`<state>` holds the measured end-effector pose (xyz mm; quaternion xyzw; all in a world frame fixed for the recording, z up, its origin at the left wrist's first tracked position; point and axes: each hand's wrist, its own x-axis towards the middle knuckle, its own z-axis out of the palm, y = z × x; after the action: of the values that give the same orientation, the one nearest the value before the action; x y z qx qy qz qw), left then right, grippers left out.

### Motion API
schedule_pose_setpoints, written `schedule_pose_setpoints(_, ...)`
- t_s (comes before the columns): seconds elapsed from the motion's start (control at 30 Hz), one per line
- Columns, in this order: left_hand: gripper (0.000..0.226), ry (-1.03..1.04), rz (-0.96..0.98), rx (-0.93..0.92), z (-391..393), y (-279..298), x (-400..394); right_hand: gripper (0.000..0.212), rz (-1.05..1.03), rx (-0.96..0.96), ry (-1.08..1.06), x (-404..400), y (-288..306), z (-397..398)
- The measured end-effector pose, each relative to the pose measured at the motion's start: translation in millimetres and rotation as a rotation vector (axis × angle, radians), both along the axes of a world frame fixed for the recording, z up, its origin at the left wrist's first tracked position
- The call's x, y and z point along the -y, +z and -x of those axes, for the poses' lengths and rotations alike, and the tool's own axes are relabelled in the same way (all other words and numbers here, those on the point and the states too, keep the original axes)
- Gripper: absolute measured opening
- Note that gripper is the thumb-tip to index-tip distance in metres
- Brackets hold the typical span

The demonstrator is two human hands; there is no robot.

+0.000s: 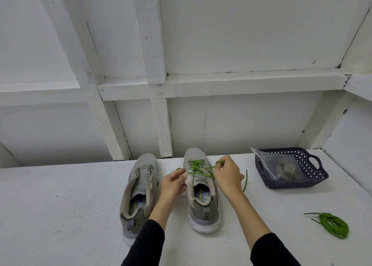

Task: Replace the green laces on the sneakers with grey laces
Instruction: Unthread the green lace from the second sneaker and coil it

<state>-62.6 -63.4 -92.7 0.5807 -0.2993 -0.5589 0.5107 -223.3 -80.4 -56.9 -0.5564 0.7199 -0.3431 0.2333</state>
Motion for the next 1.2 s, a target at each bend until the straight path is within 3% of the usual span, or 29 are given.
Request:
schedule_pose_setpoints(0.1,0.025,0.010,-0.011,-0.016,0,-1,0,0.008,0.129,-0.096,-0.043,0,15,-9)
schedule_pose_setpoints(0.2,0.022,0.019,-0.020,-0.035,0,-2,-1,0.018,0.198,-0.233,0.096,0,18,-15)
schedule_pose_setpoints(0.33,0.020,0.025,-0.036,-0.045,0,-2,0,0.026,0.064,-0.396,0.394,-2,4,-20)
schedule_pose_setpoints(0.43,0.017,0.028,-0.040,-0.053,0,-2,-1,0.026,-0.024,-0.409,0.450,-2,-8,-19)
schedule_pose_setpoints(0.57,0.015,0.027,-0.041,-0.056,1,-1,0,0.024,0.002,-0.020,0.356,2,-7,-19)
schedule_pose_setpoints(0.73,0.015,0.037,-0.042,-0.050,1,-2,1,0.033,0.095,0.760,0.214,0,14,-9)
schedule_pose_setpoints(0.8,0.017,0.041,-0.040,-0.049,1,-3,1,0.035,0.146,0.921,0.140,2,21,-3)
schedule_pose_setpoints(0.87,0.018,0.041,-0.038,-0.050,2,-2,1,0.036,0.196,0.951,0.047,5,24,4)
schedule_pose_setpoints(0.97,0.020,0.043,-0.035,-0.046,2,-2,0,0.038,0.226,0.867,-0.072,9,17,16)
schedule_pose_setpoints(1.07,0.021,0.041,-0.029,-0.039,2,-1,0,0.041,0.228,0.518,-0.155,4,4,23)
schedule_pose_setpoints(1.2,0.024,0.029,-0.019,-0.032,1,-2,0,0.041,0.034,0.152,-0.032,-3,-26,27)
